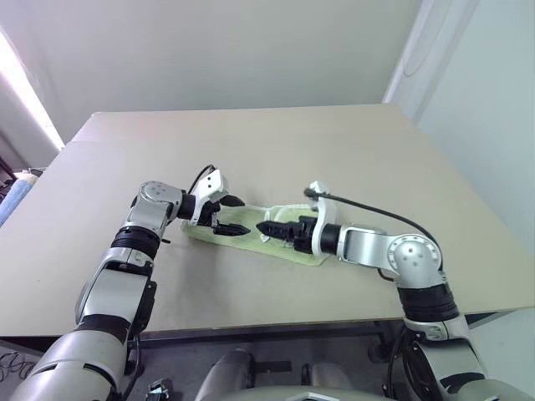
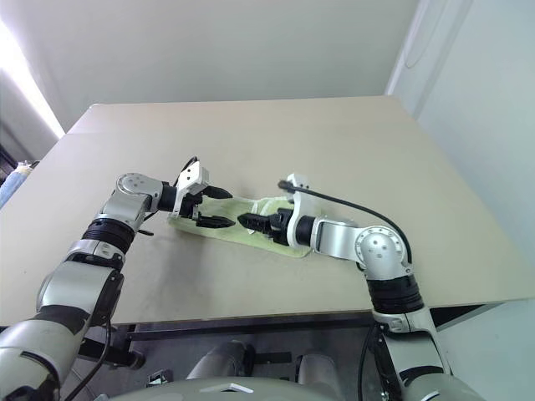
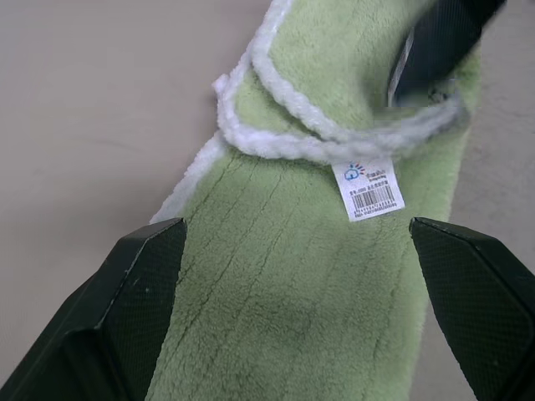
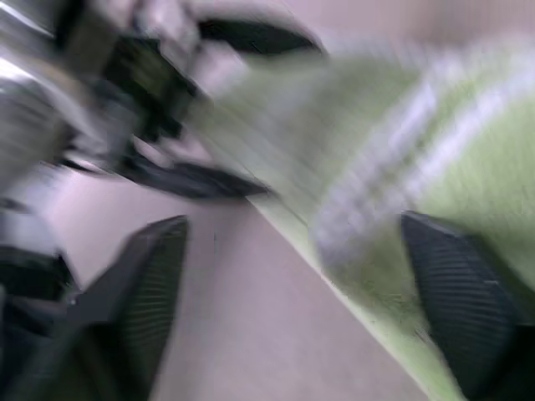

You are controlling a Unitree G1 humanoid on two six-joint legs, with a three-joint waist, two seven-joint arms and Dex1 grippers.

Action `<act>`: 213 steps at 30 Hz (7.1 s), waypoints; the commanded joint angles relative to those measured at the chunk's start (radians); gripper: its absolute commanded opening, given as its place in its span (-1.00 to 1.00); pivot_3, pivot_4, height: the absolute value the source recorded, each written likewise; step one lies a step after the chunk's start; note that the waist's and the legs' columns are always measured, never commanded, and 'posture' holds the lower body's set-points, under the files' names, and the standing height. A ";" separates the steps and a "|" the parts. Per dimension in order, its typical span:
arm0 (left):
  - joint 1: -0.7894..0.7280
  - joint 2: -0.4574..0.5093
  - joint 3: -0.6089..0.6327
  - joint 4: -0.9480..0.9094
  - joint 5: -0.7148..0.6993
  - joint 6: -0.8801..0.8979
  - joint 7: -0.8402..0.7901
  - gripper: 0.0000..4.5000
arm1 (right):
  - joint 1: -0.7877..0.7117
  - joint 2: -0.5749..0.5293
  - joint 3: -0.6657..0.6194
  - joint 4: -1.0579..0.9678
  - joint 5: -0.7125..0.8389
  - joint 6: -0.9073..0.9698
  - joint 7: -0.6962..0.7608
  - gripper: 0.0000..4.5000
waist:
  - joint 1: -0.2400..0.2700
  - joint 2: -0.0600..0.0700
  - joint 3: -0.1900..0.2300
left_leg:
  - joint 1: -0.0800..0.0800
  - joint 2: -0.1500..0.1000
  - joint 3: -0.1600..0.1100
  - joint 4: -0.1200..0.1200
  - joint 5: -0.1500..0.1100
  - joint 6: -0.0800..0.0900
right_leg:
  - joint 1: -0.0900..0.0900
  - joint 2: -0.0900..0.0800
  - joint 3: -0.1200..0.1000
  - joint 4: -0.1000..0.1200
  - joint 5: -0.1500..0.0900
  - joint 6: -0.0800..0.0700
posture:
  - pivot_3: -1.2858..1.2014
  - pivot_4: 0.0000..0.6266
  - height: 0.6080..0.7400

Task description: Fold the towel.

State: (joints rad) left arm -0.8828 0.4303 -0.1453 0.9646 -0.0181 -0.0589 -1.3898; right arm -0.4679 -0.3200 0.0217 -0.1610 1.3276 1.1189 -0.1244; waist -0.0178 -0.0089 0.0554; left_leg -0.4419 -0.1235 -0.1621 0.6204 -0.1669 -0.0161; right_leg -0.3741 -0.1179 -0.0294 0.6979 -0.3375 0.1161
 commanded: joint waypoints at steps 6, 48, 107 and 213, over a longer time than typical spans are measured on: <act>-0.039 -0.001 0.005 -0.007 0.001 -0.011 0.007 1.00 | 0.058 -0.044 -0.071 -0.121 -0.279 -0.237 0.115 0.91 | 0.000 0.000 0.000 | 0.000 0.000 0.000 0.000 0.000 0.000 | 0.000 0.000 0.000 0.000 0.000 0.000 | 0.03 -1.00 0.30; -0.172 0.272 0.078 0.156 -0.029 0.602 -0.014 1.00 | 0.102 0.178 -0.011 -0.098 -0.868 -0.379 0.363 0.91 | -0.003 -0.002 -0.001 | 0.009 -0.001 -0.004 -0.009 0.000 -0.002 | 0.002 0.004 0.003 0.000 -0.001 -0.001 | 0.03 -1.00 0.30; -0.322 0.226 -0.038 0.217 0.110 0.746 -0.158 -1.00 | 0.423 -0.283 0.051 -0.433 -0.824 -0.331 0.645 0.95 | 0.003 -0.004 0.000 | -0.001 -0.002 -0.004 -0.009 -0.001 -0.002 | -0.002 -0.001 0.000 -0.008 -0.001 -0.001 | 0.03 -1.00 0.30; -0.080 -0.141 -0.175 -0.039 0.103 -0.071 -0.007 -0.06 | 0.129 -0.012 0.158 -0.076 -1.011 -0.324 0.458 0.95 | -0.002 -0.004 -0.001 | 0.003 -0.003 -0.004 -0.002 0.001 -0.002 | 0.000 0.001 0.001 0.000 0.003 0.001 | 0.03 -1.00 0.30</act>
State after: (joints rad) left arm -0.9433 0.2904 -0.3380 0.9274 0.0881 -0.1104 -1.4178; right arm -0.3386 -0.3197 0.1671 -0.2305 0.3454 0.8175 0.3253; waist -0.0200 -0.0124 0.0544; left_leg -0.4392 -0.1265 -0.1664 0.6186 -0.1658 -0.0181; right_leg -0.3736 -0.1172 -0.0285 0.6979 -0.3340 0.1176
